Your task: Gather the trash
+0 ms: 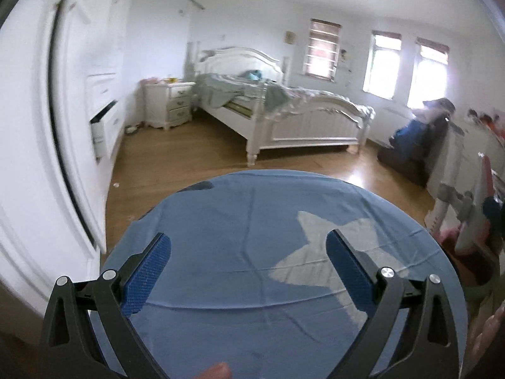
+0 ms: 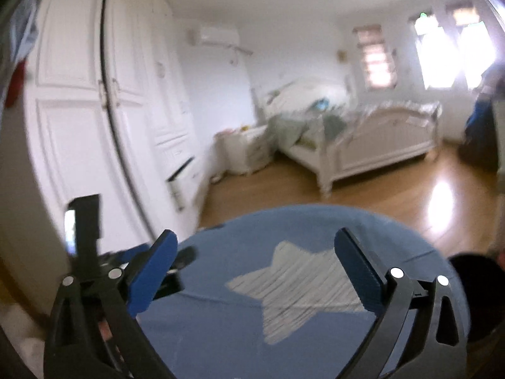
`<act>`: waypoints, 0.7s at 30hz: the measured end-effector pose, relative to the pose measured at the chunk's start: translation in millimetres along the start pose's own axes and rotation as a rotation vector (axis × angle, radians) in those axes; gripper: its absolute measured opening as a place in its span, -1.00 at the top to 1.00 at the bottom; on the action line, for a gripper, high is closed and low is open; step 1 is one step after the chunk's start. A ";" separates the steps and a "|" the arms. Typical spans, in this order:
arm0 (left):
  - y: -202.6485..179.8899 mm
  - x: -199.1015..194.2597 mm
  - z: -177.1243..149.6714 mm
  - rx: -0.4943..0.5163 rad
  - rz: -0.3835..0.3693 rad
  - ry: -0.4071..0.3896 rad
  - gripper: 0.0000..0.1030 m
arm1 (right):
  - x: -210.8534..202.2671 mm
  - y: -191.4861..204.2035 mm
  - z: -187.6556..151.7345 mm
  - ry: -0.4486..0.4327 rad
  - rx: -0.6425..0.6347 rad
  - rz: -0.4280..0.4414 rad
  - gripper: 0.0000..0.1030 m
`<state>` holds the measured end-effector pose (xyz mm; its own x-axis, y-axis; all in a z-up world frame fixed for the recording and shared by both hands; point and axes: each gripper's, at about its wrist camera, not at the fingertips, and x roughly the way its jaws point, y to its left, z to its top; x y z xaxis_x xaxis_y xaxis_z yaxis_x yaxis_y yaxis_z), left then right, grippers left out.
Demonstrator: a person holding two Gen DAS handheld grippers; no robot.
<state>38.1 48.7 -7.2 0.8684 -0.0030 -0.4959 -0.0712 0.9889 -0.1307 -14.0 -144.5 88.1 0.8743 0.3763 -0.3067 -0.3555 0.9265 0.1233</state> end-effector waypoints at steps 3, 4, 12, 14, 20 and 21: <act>9.2 0.6 -3.5 -0.009 0.012 -0.023 -0.90 | 6.2 -3.0 -11.2 -0.032 -0.027 -0.094 -0.90; 9.5 2.5 -4.0 -0.009 0.012 -0.023 -0.90 | 10.3 -6.9 -14.9 -0.034 -0.029 -0.118 -0.90; 12.3 1.1 -0.7 -0.030 -0.016 -0.040 -0.90 | 24.2 -30.4 -40.2 -0.024 -0.042 -0.196 -0.90; 11.8 1.3 -0.3 -0.023 -0.016 -0.038 -0.90 | 26.3 -36.5 -40.7 -0.010 -0.015 -0.191 -0.90; 12.7 1.9 -4.4 -0.017 -0.024 -0.020 -0.90 | 28.4 -49.6 -43.6 0.012 0.054 -0.207 -0.90; 11.0 1.8 -4.8 -0.019 -0.024 -0.019 -0.90 | 27.7 -51.8 -44.2 0.015 0.063 -0.207 -0.90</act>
<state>36.5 58.8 -13.7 0.8789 -0.0240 -0.4765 -0.0593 0.9855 -0.1589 14.1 -182.1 31.5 0.9212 0.1786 -0.3457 -0.1473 0.9824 0.1152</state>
